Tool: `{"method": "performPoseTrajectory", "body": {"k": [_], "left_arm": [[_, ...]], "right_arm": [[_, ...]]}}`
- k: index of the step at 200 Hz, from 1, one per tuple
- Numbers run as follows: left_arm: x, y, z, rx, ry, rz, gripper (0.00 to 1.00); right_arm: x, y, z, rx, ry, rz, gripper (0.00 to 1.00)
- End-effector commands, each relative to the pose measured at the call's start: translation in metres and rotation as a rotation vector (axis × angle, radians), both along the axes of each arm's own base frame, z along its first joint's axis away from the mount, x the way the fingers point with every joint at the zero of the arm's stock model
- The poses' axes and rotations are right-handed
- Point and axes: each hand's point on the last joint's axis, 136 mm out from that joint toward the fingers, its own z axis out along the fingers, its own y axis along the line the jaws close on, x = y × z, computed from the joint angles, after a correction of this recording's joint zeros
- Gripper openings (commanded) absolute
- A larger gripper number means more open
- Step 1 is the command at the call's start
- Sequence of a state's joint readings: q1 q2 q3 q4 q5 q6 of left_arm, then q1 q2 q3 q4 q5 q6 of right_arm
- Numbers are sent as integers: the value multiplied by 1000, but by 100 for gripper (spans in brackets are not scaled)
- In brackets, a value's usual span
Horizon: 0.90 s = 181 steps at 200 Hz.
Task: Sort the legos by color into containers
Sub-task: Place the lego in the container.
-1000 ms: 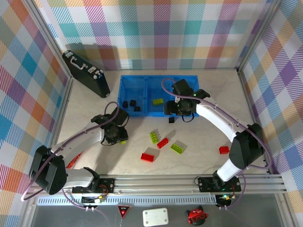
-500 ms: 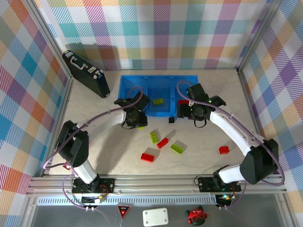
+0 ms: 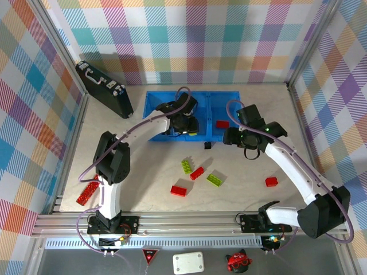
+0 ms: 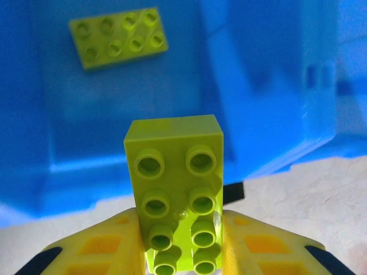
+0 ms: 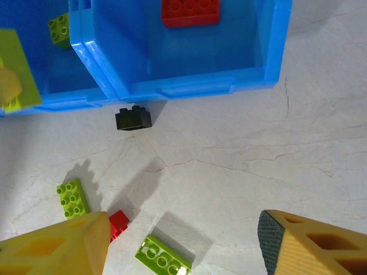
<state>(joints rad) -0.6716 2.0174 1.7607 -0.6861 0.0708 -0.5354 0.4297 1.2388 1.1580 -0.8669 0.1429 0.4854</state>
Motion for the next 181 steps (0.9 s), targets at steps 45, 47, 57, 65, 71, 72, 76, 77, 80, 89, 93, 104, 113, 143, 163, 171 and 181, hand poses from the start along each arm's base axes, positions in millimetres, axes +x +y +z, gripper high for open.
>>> {"method": "performPoseTrajectory", "body": {"k": [45, 47, 57, 65, 71, 72, 76, 77, 80, 89, 93, 104, 113, 143, 163, 171, 181], "left_arm": [[42, -21, -26, -15, 51, -64, 32], [43, -22, -27, -15, 53, -65, 32], [48, -23, -33, -9, 60, -71, 32], [51, -25, -36, -13, 62, -79, 32], [53, -26, -38, -16, 65, -82, 32], [54, -26, -38, -17, 65, -83, 32], [55, -26, -40, -21, 68, -85, 33], [56, -27, -40, -23, 68, -86, 33], [57, -27, -42, -25, 69, -87, 33], [60, -27, -46, -33, 73, -90, 33], [61, -27, -48, -36, 77, -91, 33], [63, -28, -53, -49, 85, -101, 33], [64, -29, -56, -60, 91, -112, 33], [65, -31, -64, -71, 95, -148, 35], [66, -29, -67, -67, 99, -149, 39], [66, -29, -67, -68, 99, -149, 40], [66, -31, -66, -77, 98, -154, 42]], "right_arm": [[-11, -21, 12, -38, -21, -27, 70], [-11, -22, 12, -37, -21, -28, 70], [-10, -21, 13, -37, -23, -25, 70], [-10, -21, 14, -36, -23, -23, 70], [-9, -21, 14, -37, -23, -23, 70], [-9, -21, 14, -38, -24, -23, 70], [-9, -21, 14, -38, -22, -22, 70], [-8, -21, 14, -37, -22, -21, 70], [-8, -21, 14, -37, -22, -21, 70], [-7, -21, 15, -38, -22, -21, 70], [-7, -21, 14, -38, -22, -20, 70], [-6, -21, 15, -38, -23, -19, 70], [-6, -20, 15, -36, -23, -20, 70], [-6, -20, 16, -34, -24, -19, 70], [-5, -20, 17, -33, -26, -20, 70], [-5, -20, 17, -33, -25, -20, 70], [-6, -20, 17, -29, -25, -21, 70]]}}
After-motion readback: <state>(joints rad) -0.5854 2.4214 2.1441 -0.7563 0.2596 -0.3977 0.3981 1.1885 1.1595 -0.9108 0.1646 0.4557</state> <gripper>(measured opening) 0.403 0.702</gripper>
